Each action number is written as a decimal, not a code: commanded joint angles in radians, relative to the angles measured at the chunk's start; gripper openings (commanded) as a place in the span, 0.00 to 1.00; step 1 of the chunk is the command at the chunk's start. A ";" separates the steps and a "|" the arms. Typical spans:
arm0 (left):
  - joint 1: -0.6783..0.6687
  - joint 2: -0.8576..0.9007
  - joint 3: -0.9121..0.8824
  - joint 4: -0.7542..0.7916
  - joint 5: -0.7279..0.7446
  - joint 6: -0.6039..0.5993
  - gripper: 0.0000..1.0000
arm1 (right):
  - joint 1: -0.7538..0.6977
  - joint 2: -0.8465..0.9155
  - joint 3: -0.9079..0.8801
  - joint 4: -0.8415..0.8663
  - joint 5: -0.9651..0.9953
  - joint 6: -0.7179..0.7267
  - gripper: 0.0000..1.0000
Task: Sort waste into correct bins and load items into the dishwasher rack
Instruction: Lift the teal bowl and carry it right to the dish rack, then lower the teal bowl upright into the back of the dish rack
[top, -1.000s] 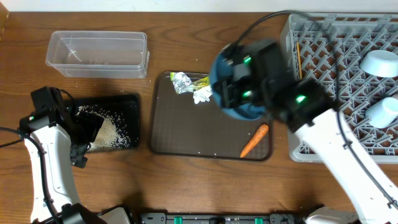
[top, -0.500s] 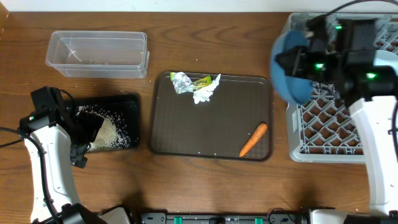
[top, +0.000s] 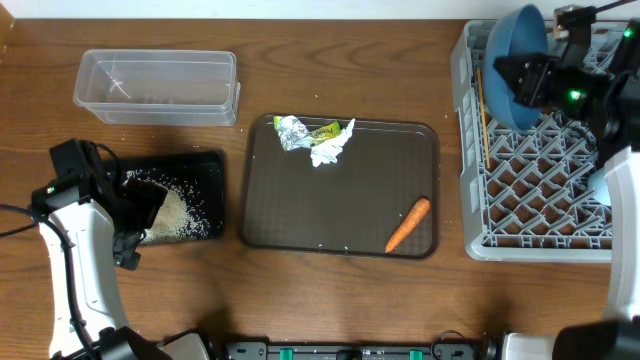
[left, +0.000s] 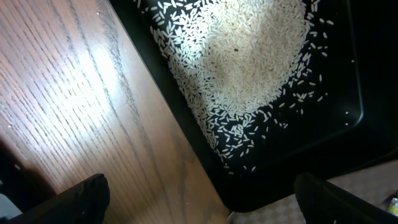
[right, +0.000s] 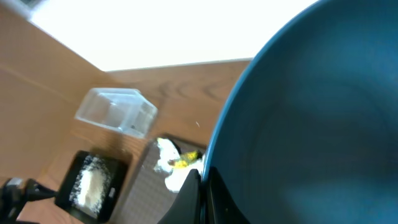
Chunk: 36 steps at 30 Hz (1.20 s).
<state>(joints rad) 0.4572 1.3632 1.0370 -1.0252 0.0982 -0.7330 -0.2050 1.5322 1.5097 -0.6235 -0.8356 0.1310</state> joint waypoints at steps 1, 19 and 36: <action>0.005 -0.011 0.016 -0.006 -0.009 0.002 0.98 | -0.035 0.069 0.014 0.087 -0.245 -0.042 0.01; 0.005 -0.011 0.016 -0.006 -0.009 0.002 0.98 | -0.143 0.302 0.014 0.382 -0.354 0.172 0.01; 0.005 -0.011 0.016 -0.006 -0.008 0.002 0.98 | -0.128 0.336 0.013 0.501 -0.349 0.258 0.01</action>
<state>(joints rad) 0.4572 1.3632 1.0370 -1.0252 0.0982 -0.7330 -0.3416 1.8565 1.5097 -0.1318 -1.1553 0.3820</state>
